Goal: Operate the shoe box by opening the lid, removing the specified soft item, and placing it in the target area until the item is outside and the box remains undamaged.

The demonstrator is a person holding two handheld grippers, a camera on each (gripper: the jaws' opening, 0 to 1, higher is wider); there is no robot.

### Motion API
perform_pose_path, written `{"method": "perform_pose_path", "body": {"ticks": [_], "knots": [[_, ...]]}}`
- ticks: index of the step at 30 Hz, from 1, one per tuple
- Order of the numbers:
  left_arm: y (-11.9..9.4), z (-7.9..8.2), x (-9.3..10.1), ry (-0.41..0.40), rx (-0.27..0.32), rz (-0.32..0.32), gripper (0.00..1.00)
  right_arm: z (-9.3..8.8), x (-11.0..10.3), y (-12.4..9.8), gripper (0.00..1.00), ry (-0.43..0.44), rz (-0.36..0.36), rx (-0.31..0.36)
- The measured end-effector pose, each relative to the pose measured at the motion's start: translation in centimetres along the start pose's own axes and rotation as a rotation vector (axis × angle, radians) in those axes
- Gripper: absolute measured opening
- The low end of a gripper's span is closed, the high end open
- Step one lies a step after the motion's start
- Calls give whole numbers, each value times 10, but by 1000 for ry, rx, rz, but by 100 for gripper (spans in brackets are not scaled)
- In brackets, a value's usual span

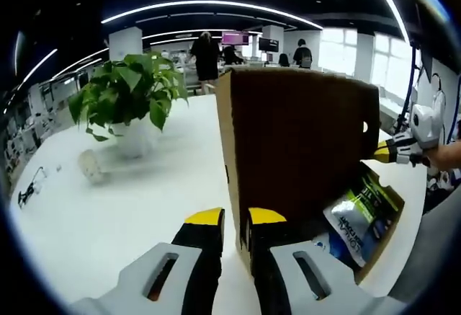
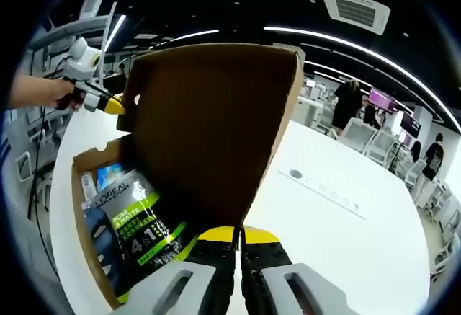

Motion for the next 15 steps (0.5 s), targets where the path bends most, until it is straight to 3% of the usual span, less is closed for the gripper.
{"method": "perform_pose_path", "body": {"ticks": [6,10,15], "knots": [[4,-12,4,-19,-19,2,9,1,1,0,0,3,5,-3],[5,-13,4,-15,-11,12,2,1,1,0,0,2,8,-6],[6,-14,5,-38,-7,14,1,1,0,-1,0,1,11,-9]]}}
Point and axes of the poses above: the point that each gripper's makers call its tool centre point, and the gripper's own axes: y roughly forward along the fingers, x roughly to its right, z roughly out of its top, the point moved 9 cm from there along -y, roughly backward along the fingers
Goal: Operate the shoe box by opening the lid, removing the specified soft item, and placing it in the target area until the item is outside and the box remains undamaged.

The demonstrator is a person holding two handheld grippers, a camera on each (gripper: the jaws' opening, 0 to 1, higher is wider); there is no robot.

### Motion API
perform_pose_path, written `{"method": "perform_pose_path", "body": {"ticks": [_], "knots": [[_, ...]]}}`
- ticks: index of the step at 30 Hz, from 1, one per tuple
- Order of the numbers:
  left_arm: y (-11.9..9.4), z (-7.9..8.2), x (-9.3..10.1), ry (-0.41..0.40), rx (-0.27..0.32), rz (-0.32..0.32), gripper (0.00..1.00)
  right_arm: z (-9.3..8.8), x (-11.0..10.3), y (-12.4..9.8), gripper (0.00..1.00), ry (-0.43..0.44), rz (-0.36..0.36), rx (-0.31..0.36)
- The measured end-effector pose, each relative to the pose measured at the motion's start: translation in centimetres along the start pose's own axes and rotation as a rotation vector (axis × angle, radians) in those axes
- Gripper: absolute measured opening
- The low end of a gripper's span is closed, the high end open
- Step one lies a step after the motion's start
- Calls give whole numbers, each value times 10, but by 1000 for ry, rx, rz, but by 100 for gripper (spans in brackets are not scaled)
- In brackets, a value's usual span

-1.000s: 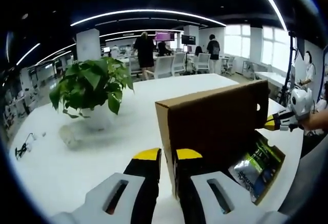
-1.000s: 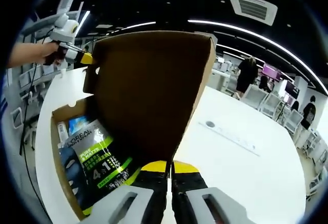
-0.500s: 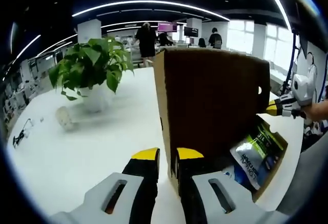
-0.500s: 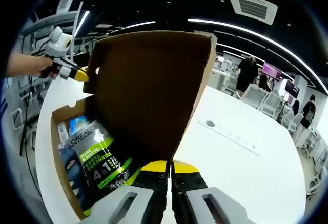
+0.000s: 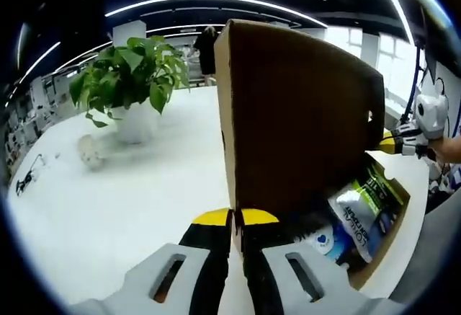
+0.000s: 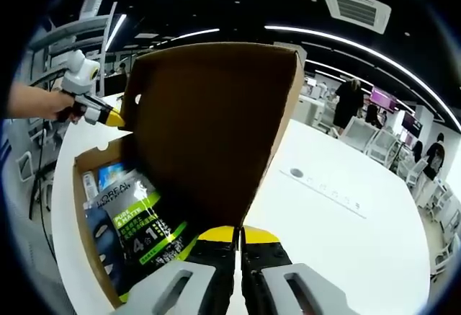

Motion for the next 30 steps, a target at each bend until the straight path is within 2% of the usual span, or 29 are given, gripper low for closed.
{"method": "perform_pose_path", "body": {"ticks": [30], "knots": [[8,8,-6,-32,-5,-4,1,7,7,5,0,26,-3,0]]}}
Point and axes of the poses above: the point that each gripper's makers call its tool centre point, and the gripper's own axes: y roughly forward along the fingers, x roughly to its right, z roughly out of its top, the point moved 9 cm from there along -y, roughly backward along the fingers
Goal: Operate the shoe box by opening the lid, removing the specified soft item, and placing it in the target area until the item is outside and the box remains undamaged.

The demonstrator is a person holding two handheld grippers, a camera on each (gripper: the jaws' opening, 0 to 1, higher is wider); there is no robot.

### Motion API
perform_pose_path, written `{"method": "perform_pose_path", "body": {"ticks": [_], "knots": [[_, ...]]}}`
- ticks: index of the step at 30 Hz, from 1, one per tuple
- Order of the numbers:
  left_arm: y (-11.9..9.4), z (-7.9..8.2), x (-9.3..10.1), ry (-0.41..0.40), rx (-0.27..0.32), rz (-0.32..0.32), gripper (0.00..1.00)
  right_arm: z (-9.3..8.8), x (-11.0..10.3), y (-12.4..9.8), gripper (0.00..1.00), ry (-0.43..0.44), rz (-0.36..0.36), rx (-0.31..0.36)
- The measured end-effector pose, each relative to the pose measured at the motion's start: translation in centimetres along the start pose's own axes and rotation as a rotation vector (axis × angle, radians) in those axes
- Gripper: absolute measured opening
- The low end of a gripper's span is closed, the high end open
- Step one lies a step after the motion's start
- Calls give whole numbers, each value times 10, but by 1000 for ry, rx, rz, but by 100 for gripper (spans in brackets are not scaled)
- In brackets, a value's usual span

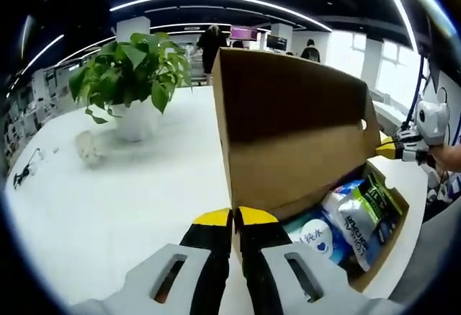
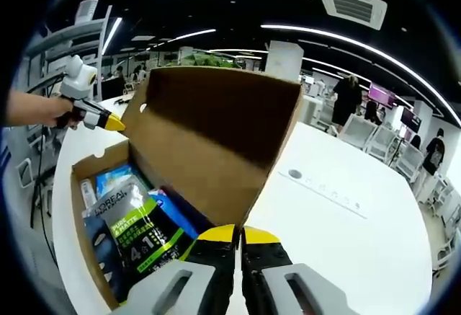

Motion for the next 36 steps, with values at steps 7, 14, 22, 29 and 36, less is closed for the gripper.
{"method": "perform_pose_path", "body": {"ticks": [7,14,22,29,36], "knots": [[3,2,-1,-17,2,-1,1,2,2,3,0,-3,0,-2],[7,4,-4,-25,-1,0,1,5,5,6,0,-7,0,-5],[12,4,-5,-35,-3,0,1,6,7,10,0,-13,1,-10],[16,5,-6,-51,-7,2,1,7,10,14,0,-17,4,-17],[22,6,-8,-58,-14,6,1,7,13,19,0,-9,5,-25]]}}
Point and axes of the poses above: the point that each gripper's makers call its tool centre point, and the gripper's own axes: y roughly forward along the fingers, x roughly to its right, z roughly out of its top, the point moved 9 cm from there along -y, roughly backward along the fingers
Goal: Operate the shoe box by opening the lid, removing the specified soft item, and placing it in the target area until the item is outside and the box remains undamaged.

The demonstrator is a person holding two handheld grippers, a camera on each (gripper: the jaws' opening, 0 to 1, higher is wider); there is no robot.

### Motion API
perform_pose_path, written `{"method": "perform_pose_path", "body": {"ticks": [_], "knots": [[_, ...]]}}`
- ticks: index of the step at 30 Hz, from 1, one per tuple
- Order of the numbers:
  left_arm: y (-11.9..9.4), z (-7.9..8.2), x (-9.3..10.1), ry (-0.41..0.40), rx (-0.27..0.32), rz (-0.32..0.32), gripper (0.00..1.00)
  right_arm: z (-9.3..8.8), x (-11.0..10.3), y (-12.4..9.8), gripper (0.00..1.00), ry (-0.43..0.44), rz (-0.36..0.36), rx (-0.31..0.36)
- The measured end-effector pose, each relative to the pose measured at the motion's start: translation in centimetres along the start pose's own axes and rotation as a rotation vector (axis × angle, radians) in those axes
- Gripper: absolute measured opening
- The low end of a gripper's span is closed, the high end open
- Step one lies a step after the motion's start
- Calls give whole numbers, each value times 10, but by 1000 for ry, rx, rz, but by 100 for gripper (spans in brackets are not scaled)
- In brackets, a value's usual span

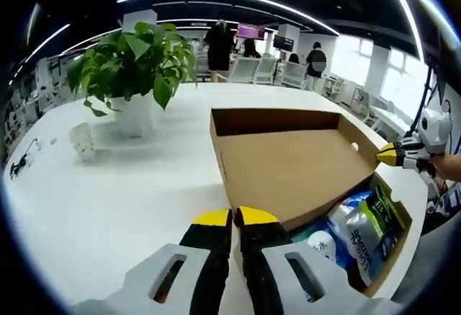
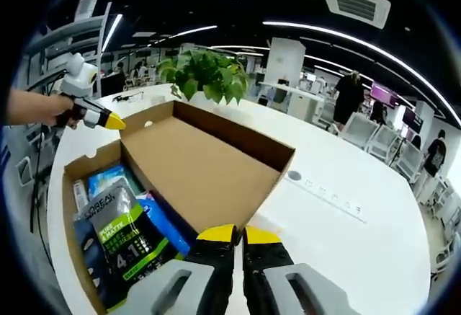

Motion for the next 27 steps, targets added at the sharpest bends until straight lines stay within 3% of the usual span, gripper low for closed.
{"method": "perform_pose_path", "body": {"ticks": [27], "knots": [[15,-2,-4,-24,-40,16,2,-1,6,15,0,38,0,-33]]}}
Point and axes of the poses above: the point that each gripper's makers call its tool centre point, and the gripper's own axes: y roughly forward along the fingers, x roughly to its right, z roughly out of its top, the point moved 9 cm from there along -y, roughly backward along the fingers
